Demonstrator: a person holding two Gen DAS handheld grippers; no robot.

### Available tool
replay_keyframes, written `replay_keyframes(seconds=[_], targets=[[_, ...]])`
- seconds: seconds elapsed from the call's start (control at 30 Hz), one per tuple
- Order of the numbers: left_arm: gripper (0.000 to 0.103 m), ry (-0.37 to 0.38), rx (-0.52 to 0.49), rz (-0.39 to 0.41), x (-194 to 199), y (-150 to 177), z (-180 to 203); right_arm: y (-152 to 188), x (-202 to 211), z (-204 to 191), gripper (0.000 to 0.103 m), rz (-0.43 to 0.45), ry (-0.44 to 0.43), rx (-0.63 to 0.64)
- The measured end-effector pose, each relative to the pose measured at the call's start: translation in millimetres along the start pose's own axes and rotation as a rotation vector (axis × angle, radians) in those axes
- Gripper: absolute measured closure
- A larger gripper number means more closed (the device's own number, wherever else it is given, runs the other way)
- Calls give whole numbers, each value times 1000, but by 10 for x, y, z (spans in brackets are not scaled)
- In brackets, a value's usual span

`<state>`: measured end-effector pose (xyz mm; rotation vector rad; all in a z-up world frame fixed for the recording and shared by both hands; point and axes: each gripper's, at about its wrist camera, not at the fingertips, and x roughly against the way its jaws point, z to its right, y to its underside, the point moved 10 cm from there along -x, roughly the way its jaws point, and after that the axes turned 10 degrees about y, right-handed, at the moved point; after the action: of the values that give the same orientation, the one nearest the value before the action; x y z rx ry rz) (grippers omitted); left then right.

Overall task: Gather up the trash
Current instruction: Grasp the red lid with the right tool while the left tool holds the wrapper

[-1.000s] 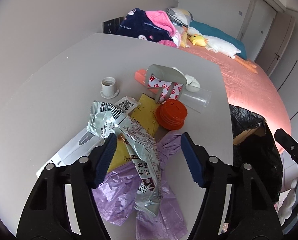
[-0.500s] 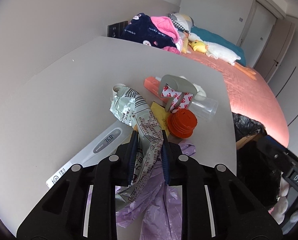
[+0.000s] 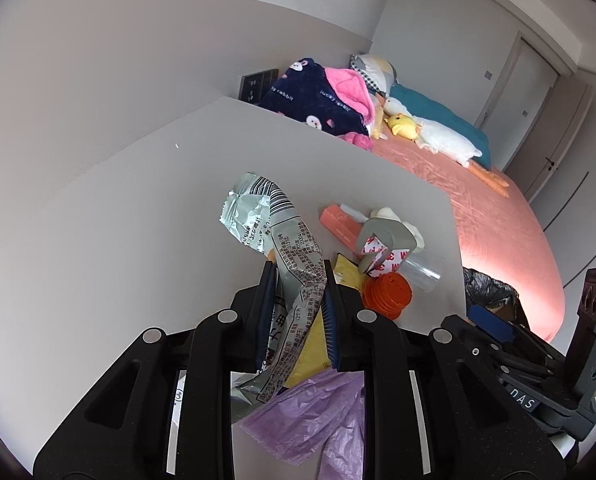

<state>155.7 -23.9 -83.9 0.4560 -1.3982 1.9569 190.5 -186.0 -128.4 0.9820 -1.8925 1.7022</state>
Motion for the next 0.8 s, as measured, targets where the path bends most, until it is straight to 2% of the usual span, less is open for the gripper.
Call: replay_keyframes(seconds=[0.23, 0.67, 0.73, 0.8], targets=[[82, -13, 37, 22, 94, -43, -167, -50, -219, -199, 39, -40, -19, 27], [82, -11, 39, 12, 87, -42, -186, -53, -549, -346, 41, -92, 24, 75], [82, -7, 40, 9, 70, -49, -188, -40, -577, -362, 57, -100, 23, 86], [82, -3, 40, 8, 60, -53, -184, -34, -557, -356, 59, -101, 19, 80]])
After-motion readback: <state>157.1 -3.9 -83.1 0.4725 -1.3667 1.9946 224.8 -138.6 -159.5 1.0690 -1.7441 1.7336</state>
